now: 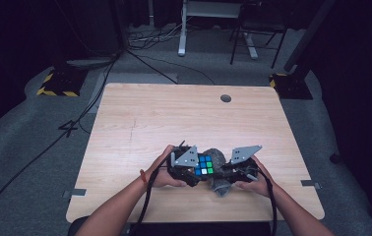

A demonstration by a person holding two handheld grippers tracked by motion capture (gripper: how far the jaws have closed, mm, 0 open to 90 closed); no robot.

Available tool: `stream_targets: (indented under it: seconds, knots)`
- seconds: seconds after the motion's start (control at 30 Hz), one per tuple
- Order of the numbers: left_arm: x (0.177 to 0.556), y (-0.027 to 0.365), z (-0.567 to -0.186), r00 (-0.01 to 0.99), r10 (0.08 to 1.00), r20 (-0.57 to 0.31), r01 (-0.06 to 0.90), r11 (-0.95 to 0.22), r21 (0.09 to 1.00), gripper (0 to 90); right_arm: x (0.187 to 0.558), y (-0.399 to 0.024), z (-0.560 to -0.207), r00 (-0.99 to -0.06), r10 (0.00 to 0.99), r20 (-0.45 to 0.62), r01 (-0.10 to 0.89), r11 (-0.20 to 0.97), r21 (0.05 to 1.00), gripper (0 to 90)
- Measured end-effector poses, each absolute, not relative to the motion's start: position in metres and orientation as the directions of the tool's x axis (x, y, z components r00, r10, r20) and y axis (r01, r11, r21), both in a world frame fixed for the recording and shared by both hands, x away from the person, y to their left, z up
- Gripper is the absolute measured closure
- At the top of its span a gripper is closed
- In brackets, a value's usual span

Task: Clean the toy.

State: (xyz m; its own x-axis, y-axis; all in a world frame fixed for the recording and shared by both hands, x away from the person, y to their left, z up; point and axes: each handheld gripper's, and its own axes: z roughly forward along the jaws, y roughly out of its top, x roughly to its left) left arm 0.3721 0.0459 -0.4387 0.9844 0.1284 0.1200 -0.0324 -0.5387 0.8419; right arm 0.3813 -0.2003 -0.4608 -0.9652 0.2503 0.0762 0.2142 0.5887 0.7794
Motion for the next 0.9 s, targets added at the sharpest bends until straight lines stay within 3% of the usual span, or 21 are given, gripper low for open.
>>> stream_targets:
  seconds: [0.4,0.9]
  knots:
    - [0.375,0.042,-0.447,0.981,0.153,0.123,-0.012,-0.577,0.817,33.0,0.375,-0.218,-0.437,-0.976,0.208,0.071,0.158,0.439,0.885,72.7]
    - [0.373,0.032,-0.455,0.981,0.129,0.146,-0.028,-0.649,0.760,33.1,0.365,-0.194,-0.430,-0.986,0.166,0.010,0.090,0.480,0.872,72.8]
